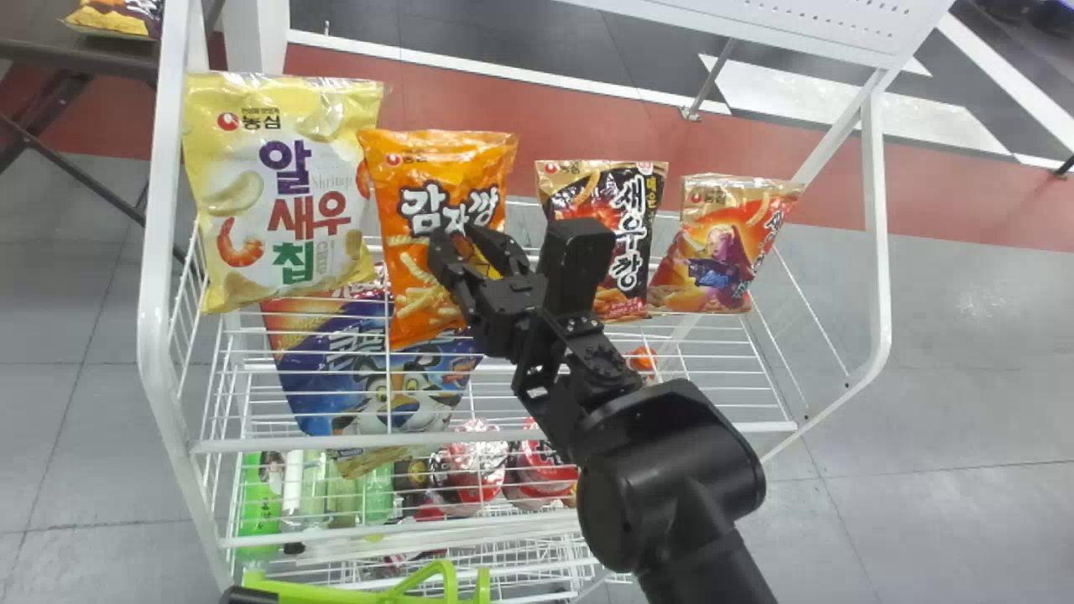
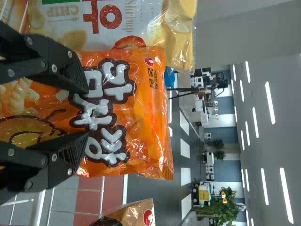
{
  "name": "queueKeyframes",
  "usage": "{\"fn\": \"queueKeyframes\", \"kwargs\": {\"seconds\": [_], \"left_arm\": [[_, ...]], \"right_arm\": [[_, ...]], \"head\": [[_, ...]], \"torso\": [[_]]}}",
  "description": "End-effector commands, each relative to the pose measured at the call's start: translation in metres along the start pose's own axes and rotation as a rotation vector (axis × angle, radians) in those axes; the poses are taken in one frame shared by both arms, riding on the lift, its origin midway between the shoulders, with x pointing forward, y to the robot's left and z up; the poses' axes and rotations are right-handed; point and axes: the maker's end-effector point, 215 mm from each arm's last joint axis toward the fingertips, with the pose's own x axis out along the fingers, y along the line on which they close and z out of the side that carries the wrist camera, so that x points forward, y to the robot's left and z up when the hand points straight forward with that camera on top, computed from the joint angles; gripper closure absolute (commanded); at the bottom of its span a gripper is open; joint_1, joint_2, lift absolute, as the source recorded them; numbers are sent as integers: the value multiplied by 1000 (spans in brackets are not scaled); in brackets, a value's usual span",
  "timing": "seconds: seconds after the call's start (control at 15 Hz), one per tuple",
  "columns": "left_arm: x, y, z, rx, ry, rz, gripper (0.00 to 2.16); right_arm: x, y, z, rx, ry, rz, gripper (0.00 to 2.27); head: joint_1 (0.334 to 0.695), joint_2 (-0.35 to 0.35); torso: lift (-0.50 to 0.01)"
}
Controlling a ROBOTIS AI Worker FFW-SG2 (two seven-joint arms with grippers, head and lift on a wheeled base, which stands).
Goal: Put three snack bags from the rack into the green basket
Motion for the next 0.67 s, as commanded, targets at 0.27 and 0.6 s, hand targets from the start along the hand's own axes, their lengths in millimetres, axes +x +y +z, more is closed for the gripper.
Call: {"fn": "queueKeyframes", "kwargs": {"seconds": [0.27,0.6], "left_arm": [[1,-2,2,7,-8,-3,1889],[0,-4,1,10,-8,-9,1889]], "right_arm": [[-21,11,1,-43,4,53,2233],[-52,10,6,-48,-2,62,2236]], "head": [[695,-350],[695,-350]], "torso": [[0],[0]]}}
